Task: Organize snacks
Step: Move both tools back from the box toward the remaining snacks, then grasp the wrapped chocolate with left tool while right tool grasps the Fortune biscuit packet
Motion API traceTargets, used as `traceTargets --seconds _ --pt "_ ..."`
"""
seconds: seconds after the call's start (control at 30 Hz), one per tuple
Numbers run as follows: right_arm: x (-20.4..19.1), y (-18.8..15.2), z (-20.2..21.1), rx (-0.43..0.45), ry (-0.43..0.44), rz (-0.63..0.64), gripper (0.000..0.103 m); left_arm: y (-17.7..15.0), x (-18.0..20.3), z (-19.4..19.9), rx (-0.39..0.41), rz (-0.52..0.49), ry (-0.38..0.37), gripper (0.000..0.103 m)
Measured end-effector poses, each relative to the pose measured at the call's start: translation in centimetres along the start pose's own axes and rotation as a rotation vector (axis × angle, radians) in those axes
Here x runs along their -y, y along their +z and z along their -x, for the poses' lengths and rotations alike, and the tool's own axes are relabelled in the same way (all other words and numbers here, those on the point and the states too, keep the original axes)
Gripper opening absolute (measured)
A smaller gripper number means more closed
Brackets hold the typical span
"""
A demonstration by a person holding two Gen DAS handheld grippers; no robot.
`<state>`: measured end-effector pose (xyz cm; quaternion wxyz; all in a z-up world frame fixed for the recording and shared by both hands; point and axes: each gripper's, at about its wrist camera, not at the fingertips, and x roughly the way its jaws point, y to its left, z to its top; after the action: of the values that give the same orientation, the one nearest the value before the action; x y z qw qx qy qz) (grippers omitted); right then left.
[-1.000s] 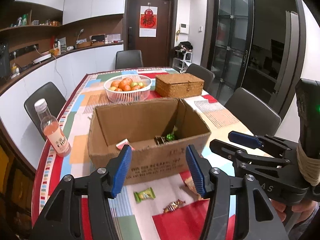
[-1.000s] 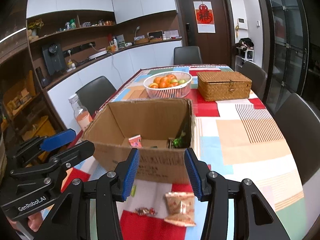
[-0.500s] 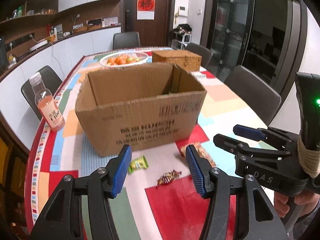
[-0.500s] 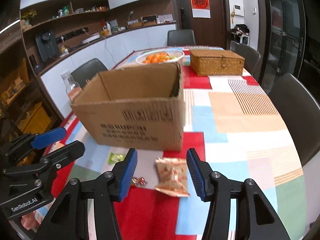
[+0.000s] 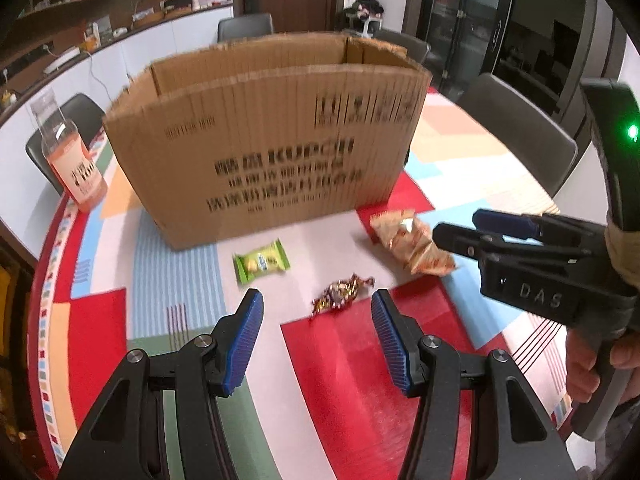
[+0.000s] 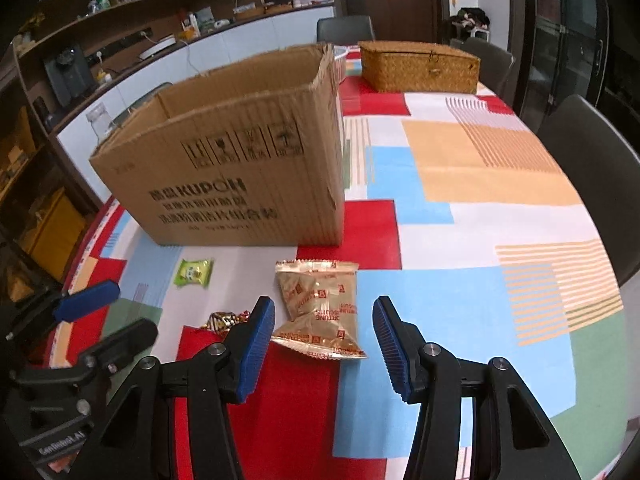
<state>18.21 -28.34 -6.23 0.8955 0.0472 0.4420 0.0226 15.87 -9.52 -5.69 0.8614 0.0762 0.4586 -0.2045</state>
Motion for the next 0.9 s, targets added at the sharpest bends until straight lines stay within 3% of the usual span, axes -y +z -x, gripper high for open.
traceTargets --seconds 0.37,0.9 --pt "-0.3 0.6 -2.8 -0.052 -0.001 0.015 0.052 -0.6 0.3 -3.4 -0.080 -0.007 -0.037 0.055" --pt "0.5 -0.2 -4.9 -0.107 0.037 0.011 0.052 1.2 1.0 -6.6 -0.104 -0.015 -0.036 0.054"
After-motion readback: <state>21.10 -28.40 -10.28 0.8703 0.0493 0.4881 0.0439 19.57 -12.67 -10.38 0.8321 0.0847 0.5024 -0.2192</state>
